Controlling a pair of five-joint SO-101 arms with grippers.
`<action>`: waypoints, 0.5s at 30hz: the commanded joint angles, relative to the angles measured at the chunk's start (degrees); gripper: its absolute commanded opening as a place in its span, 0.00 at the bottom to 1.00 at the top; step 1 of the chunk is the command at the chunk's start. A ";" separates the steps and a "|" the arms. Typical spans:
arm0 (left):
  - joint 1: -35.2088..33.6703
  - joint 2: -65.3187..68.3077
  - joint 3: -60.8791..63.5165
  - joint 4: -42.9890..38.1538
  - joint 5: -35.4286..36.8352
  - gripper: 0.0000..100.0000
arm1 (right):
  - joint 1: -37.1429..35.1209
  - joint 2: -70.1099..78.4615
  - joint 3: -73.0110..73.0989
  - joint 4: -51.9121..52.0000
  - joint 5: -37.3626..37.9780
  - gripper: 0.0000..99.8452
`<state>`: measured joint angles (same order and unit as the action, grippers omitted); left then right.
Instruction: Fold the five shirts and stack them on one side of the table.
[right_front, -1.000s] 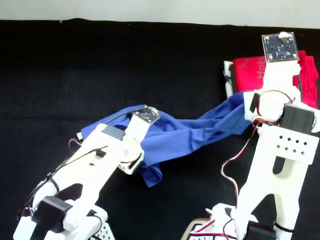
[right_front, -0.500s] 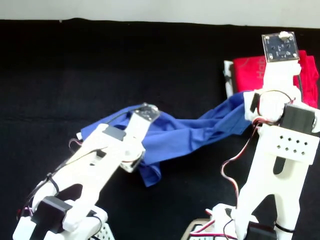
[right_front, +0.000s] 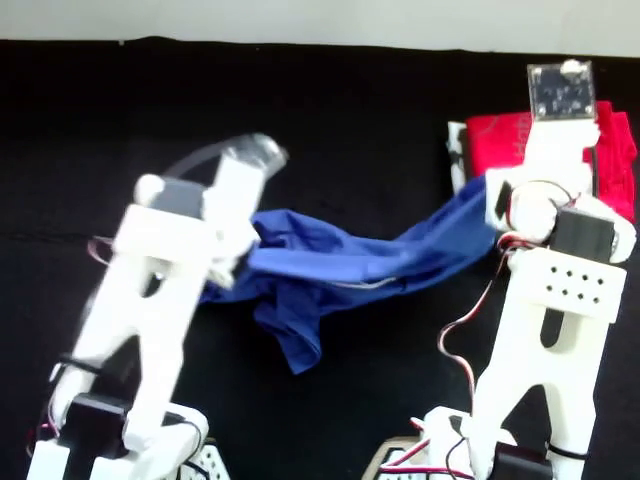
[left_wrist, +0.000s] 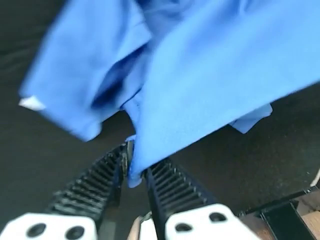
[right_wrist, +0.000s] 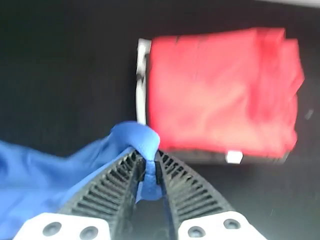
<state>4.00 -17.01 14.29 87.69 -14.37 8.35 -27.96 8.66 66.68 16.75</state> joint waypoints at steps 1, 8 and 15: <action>-5.41 -1.36 -21.93 8.97 -3.25 0.01 | -0.75 -1.19 -7.69 -4.00 -0.62 0.01; -13.49 -1.89 -41.27 12.13 -5.45 0.01 | -2.33 -1.19 -24.04 -5.14 -0.62 0.01; -19.56 -1.98 -60.18 12.84 -5.45 0.01 | -2.24 -1.19 -41.54 -5.14 -0.62 0.01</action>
<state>-13.41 -17.01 -37.49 100.26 -19.30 6.24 -27.96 -24.75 62.99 16.75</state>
